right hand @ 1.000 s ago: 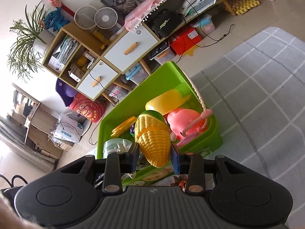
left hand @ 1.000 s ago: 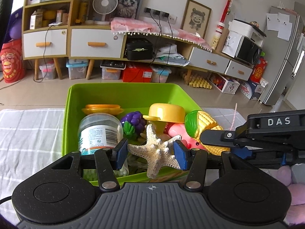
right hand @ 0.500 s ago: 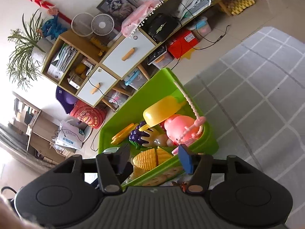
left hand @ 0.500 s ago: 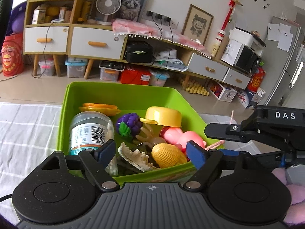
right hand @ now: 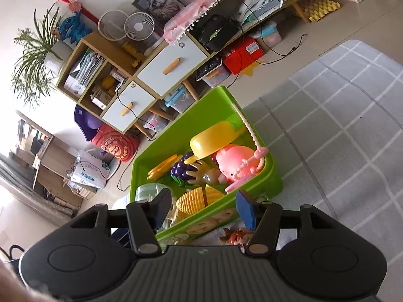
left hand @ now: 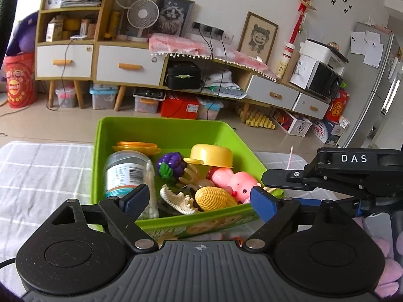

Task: Organize rigid objects
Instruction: 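Carry the starfish into the green bin and open left tool while right tool drops the corn there, then withdraw both tools from the green bin back over the table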

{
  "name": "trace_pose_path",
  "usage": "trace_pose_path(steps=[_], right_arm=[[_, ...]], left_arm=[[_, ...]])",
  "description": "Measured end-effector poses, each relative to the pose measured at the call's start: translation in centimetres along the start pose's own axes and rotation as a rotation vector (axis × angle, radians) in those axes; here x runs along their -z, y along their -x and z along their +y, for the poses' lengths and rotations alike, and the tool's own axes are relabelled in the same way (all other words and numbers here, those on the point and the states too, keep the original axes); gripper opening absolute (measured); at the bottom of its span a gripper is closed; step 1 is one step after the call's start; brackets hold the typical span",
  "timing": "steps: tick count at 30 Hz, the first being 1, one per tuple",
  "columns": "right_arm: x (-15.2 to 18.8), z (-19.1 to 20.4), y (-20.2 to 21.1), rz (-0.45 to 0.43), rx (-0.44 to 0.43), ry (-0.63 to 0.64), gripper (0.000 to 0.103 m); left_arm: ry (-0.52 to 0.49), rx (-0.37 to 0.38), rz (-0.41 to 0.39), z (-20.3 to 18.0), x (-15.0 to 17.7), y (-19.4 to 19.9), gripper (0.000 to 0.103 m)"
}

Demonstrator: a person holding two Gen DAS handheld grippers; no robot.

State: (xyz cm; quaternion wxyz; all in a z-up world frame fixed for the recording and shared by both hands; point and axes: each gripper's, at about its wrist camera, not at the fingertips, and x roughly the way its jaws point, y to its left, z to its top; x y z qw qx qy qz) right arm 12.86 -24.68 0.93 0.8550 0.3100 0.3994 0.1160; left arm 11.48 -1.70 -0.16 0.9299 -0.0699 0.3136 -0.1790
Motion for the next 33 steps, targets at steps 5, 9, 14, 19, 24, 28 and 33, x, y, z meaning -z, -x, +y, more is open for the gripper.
trace_pose_path(steps=[5,9,14,19,24,28,33], right_arm=[[0.6,0.4,0.7,0.011,0.003,0.023,0.053],[1.4,0.8,1.3,0.023,0.009,0.046,0.053],[2.2,0.8,1.8,0.036,0.029,0.068,0.054],[2.6,0.6,2.3,0.040,0.058,0.102,0.055],[3.2,0.0,2.7,0.048,0.088,0.123,0.060],[3.6,-0.3,3.0,0.057,0.100,0.157,0.061],[4.7,-0.6,2.7,0.080,0.133,0.228,0.063]], left_arm=[[0.001,-0.022,0.012,0.3,0.6,1.0,0.091],[0.008,-0.050,0.013,0.6,1.3,1.9,0.097],[-0.009,-0.094,0.031,0.9,2.4,2.8,0.100],[-0.015,-0.120,0.050,1.4,3.6,3.4,0.101],[-0.022,-0.140,0.088,1.6,4.7,3.3,0.101],[-0.012,-0.143,0.099,2.0,5.3,3.6,0.101],[-0.004,-0.156,0.107,2.5,5.7,3.8,0.101]])
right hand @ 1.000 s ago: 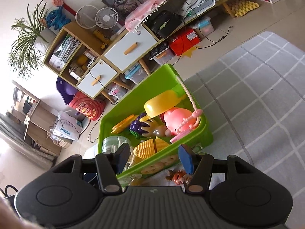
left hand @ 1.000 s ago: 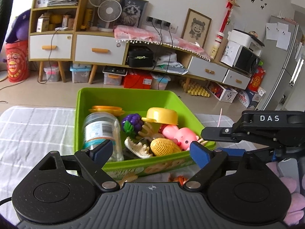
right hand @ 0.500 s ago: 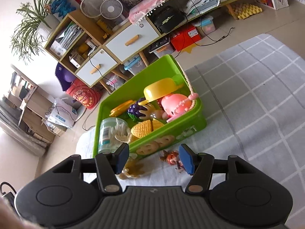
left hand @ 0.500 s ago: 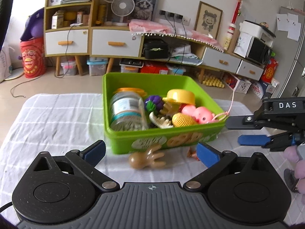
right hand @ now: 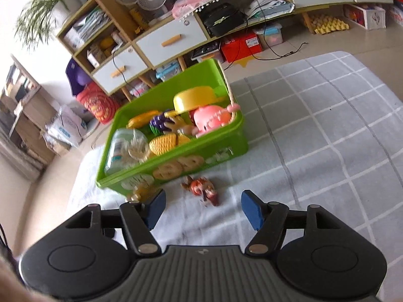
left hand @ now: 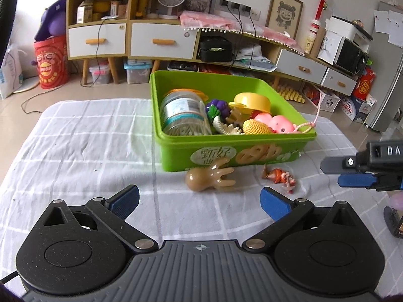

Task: Organize rigid objects
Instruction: 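Withdraw both tools from the green bin back over the table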

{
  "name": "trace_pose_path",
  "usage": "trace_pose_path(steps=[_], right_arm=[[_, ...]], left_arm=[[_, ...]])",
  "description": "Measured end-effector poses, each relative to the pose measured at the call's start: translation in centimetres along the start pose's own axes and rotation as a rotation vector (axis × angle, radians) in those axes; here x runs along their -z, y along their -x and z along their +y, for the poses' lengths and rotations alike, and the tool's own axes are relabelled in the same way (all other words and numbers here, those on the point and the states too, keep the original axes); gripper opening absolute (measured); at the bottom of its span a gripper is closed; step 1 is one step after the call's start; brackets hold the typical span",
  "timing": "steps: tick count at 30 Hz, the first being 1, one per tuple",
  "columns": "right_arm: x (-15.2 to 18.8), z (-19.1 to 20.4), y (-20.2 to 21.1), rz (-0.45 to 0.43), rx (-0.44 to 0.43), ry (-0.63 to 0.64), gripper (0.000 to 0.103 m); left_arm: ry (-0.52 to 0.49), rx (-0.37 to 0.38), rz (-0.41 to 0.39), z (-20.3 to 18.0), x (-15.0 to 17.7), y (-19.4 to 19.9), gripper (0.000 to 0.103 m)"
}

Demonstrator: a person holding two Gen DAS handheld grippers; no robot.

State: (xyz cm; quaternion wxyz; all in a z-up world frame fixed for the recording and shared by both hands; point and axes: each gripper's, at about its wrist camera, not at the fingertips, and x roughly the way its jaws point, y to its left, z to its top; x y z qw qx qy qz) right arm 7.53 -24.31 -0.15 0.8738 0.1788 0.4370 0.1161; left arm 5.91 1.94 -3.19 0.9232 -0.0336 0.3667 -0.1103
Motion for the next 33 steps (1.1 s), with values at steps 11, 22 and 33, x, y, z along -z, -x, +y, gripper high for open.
trace_pose_path(steps=[11,22,33], right_arm=[[2.5,-0.3,-1.4,0.056,0.050,0.171,0.063],[3.9,-0.2,-3.1,0.084,0.114,0.290,0.064],[4.4,0.6,-4.6,0.029,0.137,0.404,0.073]], left_arm=[[-0.042,-0.033,0.028,-0.3,1.6,-1.2,0.101],[-0.057,-0.043,0.023,-1.0,2.6,-3.1,0.101],[-0.053,-0.050,-0.006,-1.5,2.4,-5.8,0.101]])
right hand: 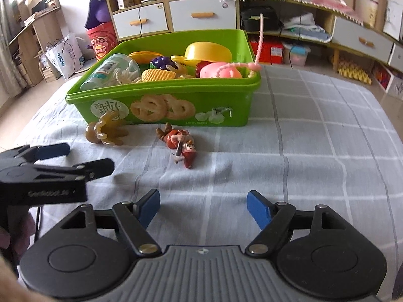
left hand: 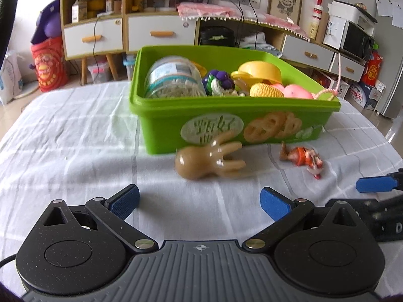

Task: Organize rigid objects
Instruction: 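Close left tool on the tan octopus toy while right tool grasps the orange figurine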

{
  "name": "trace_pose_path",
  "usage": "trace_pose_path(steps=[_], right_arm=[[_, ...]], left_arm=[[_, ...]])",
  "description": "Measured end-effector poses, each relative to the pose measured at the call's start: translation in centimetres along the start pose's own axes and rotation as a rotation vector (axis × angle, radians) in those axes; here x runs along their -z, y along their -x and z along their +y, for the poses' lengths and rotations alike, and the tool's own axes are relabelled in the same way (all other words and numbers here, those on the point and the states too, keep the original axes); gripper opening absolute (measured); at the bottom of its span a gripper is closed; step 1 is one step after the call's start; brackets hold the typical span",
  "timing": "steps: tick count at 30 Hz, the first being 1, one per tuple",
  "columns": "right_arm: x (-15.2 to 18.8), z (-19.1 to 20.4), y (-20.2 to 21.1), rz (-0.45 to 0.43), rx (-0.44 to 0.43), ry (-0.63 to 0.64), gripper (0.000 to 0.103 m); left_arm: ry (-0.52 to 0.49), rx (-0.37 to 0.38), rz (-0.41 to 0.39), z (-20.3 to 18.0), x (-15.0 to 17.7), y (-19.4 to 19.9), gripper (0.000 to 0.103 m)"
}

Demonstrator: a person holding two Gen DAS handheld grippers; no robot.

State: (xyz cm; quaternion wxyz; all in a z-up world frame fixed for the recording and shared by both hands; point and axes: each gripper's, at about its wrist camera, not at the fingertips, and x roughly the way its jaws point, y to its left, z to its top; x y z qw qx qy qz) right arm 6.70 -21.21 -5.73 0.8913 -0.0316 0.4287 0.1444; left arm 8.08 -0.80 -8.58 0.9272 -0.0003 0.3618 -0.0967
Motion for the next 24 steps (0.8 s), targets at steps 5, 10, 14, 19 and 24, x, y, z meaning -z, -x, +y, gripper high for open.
trace_pose_path(steps=[5,10,14,19,24], right_arm=[[-0.1,0.2,-0.5,-0.026,0.009,0.027,0.074],[-0.3,0.3,-1.1,-0.044,0.019,0.040,0.074],[-0.7,0.5,-1.5,-0.054,0.033,0.035,0.074],[-1.3,0.9,-2.1,-0.062,0.045,0.030,0.074],[-1.8,1.5,-2.6,-0.068,0.053,0.030,0.074]], left_arm=[[0.006,0.010,-0.025,0.0,-0.4,-0.5,0.101],[0.020,0.029,-0.042,0.4,-0.7,-0.5,0.097],[0.048,0.042,-0.045,1.0,-1.0,-0.4,0.089],[0.074,0.071,-0.030,1.5,-1.7,-0.4,0.076],[0.094,0.082,-0.005,1.7,-2.0,-0.3,0.063]])
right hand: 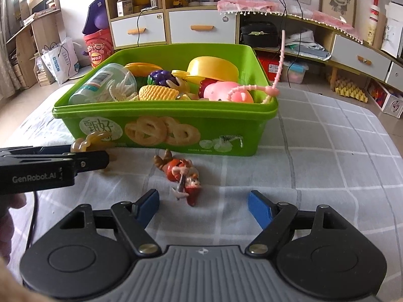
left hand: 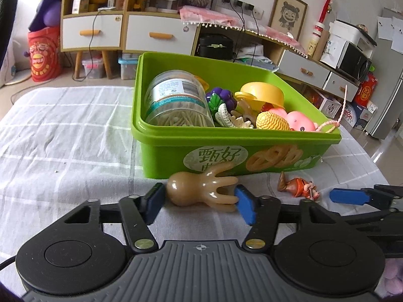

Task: Organize rigid objects
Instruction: 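Close left tool on the tan octopus toy while right tool grasps the orange figurine, then lift the octopus toy with left tool while right tool lifts the figurine toward the bin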

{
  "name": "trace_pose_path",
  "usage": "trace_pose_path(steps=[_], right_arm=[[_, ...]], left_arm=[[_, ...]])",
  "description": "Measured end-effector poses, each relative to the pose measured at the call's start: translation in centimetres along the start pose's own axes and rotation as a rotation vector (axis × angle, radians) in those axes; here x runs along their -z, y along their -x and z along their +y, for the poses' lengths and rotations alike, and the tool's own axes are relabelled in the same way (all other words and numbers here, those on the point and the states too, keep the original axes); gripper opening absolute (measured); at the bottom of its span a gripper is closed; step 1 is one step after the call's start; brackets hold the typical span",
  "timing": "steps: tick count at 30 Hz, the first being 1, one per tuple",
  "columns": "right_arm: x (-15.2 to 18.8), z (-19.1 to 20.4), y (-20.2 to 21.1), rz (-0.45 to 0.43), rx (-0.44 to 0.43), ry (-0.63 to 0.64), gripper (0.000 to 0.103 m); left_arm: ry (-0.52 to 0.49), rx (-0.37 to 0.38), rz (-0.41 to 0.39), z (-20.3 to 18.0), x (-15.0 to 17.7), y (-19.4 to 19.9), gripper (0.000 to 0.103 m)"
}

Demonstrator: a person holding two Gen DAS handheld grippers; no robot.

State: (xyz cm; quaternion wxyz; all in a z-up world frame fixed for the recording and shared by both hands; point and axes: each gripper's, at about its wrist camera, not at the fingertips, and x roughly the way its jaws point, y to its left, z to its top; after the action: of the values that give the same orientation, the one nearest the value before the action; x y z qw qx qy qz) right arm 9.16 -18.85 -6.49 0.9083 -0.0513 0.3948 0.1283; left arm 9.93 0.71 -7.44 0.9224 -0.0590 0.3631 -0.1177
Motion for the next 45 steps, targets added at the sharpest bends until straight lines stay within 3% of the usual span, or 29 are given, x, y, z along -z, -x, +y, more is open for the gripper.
trace_pose_path(steps=[8,16,24,38,45], right_arm=[[-0.5,0.6,-0.5,-0.010,0.013,-0.001,0.068],[-0.9,1.2,-0.4,-0.021,0.028,-0.007,0.042],[-1.3,1.1,0.1,0.012,-0.062,-0.059,0.021],[-1.7,1.1,1.3,0.146,-0.116,-0.136,0.021],[-2.2,0.3,2.4,0.169,-0.153,-0.196,0.020]], left_arm=[[0.036,-0.012,0.033,0.2,-0.2,0.4,0.063],[0.028,-0.041,0.073,-0.2,-0.3,0.9,0.063],[-0.006,-0.044,0.104,-1.0,0.1,1.5,0.063],[0.041,-0.011,0.164,-1.0,-0.1,2.7,0.063],[0.041,0.009,0.157,-1.3,-0.5,3.7,0.062]])
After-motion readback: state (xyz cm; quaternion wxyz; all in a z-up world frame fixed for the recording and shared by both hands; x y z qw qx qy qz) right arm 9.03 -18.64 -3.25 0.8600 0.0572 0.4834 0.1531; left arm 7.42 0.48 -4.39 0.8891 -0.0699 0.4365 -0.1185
